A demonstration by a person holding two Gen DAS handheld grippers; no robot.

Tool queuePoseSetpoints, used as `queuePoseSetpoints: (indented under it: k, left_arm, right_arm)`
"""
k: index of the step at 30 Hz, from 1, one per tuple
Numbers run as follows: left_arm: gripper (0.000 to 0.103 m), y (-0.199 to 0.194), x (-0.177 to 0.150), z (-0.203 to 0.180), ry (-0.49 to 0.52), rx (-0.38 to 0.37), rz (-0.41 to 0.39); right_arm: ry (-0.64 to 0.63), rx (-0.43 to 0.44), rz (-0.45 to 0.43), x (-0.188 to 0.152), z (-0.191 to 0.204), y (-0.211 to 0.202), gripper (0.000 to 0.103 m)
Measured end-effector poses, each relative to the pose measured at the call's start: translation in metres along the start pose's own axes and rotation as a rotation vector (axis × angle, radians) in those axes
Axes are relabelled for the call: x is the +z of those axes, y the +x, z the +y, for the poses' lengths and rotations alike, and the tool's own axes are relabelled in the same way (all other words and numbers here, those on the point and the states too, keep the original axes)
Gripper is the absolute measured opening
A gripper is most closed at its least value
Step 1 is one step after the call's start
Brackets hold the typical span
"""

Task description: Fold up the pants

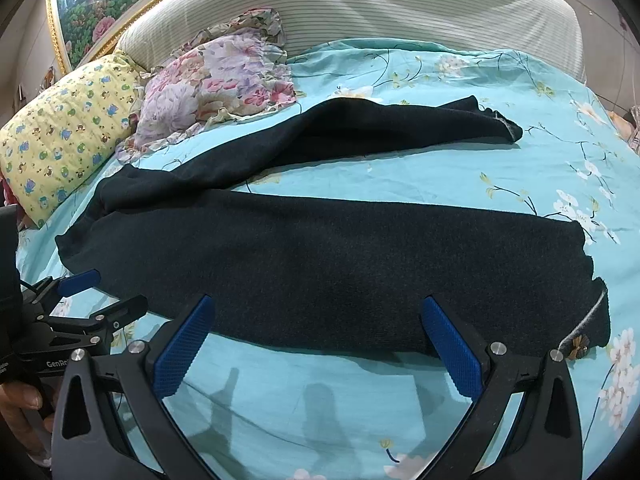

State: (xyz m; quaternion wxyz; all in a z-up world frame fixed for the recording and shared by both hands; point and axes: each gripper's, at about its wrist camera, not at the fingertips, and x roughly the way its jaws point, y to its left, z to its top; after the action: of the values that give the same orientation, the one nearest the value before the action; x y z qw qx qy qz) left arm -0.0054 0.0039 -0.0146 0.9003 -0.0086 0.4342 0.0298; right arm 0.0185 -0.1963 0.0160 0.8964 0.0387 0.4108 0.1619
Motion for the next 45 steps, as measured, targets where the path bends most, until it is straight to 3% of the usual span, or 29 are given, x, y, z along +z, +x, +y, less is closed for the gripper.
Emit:
queuePoseSetpoints:
  k: [17, 28, 45]
  left_arm:
    - [0.102, -0.007, 0.003, -0.006, 0.032, -0.009, -0.025]
    - [0.102, -0.004, 0.017, -0.013, 0.08, -0.043, -0.035]
    - [0.102, 0.026, 0.089, -0.041, 0.214, -0.073, -0.061]
  right_arm:
    - [0.012, 0.005, 0.001, 0.0, 0.001, -0.001, 0.103]
    - [0.113, 0.031, 0.015, 0.005, -0.017, -0.001, 0.103]
    - [0.35, 0.05, -0.005, 0.056, -0.085, 0.011, 0.101]
